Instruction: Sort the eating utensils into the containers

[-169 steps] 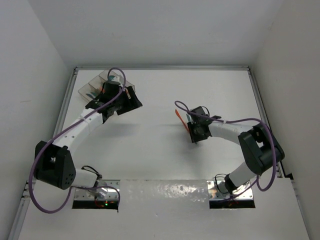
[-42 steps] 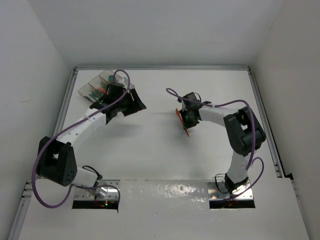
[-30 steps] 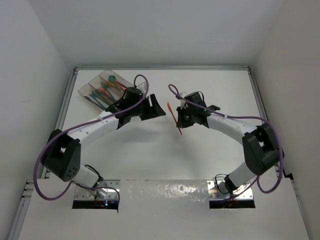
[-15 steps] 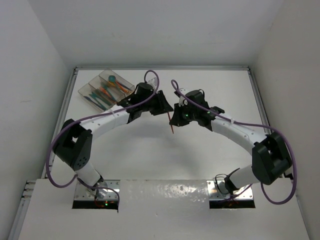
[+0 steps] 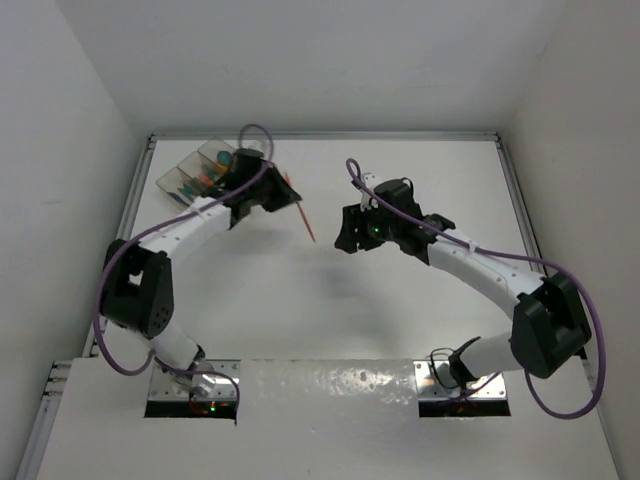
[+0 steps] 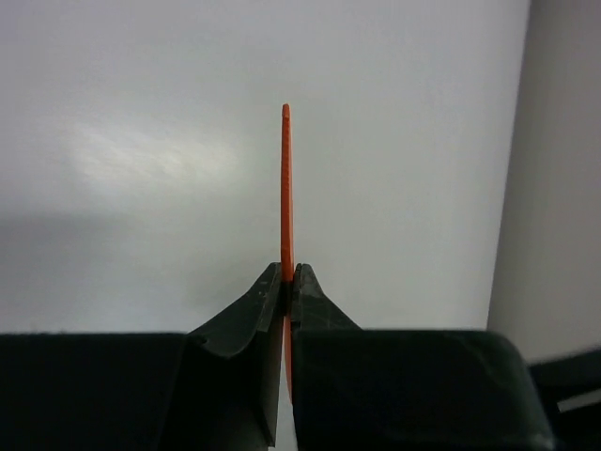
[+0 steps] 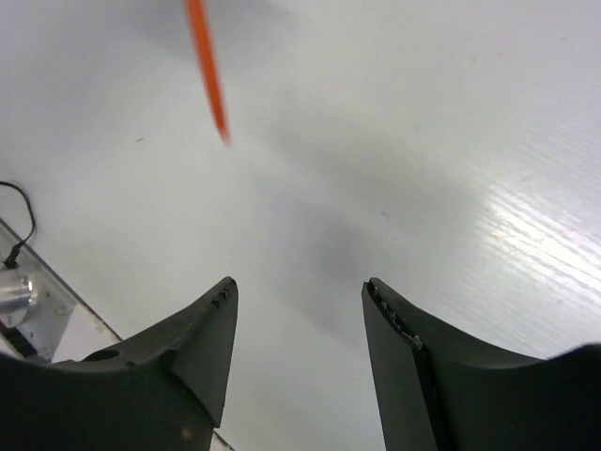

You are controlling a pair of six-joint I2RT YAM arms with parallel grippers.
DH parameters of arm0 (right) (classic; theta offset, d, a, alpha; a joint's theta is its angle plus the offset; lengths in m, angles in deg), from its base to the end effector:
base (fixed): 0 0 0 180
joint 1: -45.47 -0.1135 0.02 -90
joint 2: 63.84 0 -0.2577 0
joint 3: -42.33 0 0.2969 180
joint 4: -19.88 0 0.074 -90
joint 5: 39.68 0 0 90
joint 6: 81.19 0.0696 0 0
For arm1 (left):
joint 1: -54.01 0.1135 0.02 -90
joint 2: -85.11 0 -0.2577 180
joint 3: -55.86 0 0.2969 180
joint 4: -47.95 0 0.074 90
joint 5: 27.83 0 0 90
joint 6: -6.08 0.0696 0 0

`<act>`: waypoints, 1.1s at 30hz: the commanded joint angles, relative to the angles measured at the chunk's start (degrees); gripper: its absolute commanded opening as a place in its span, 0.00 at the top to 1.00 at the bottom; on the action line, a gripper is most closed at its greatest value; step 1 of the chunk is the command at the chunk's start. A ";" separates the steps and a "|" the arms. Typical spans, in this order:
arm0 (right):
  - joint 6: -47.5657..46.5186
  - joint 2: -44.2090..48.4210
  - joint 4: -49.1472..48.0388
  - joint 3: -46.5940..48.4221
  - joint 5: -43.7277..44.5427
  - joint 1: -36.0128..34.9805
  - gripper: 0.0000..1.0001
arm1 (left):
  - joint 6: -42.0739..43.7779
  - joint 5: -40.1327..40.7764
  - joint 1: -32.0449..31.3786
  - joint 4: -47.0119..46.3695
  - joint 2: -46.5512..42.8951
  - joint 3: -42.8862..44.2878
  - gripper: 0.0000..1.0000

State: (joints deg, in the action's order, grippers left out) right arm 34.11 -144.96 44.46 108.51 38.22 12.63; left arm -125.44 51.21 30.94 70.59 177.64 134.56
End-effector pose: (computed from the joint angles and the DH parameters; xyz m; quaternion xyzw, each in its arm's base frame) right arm 0.3086 0.2165 0.2012 -0.1040 0.8946 0.2894 0.3243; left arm 0.3942 -0.1823 0.2154 -0.1000 0.8842 -0.3116 0.3334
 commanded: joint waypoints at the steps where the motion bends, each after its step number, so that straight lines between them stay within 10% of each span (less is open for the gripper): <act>1: -2.18 3.34 0.95 -0.38 3.92 -0.38 0.44 | 3.27 3.92 13.70 4.12 -4.81 1.41 1.00; 8: -4.29 7.02 3.77 -3.54 7.53 -0.38 0.41 | 7.50 7.35 34.56 9.05 -0.62 8.79 1.00; 24: -5.79 10.46 7.90 -6.27 11.83 -0.29 0.35 | 8.38 6.75 39.59 8.18 17.77 18.03 0.91; 33: -5.00 13.88 10.10 -6.89 15.87 -0.29 0.20 | 10.31 5.51 38.10 8.70 10.40 12.94 0.49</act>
State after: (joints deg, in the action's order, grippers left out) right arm 29.00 -133.40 54.36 101.36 51.32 12.60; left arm -116.85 57.02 70.07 80.12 194.01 148.44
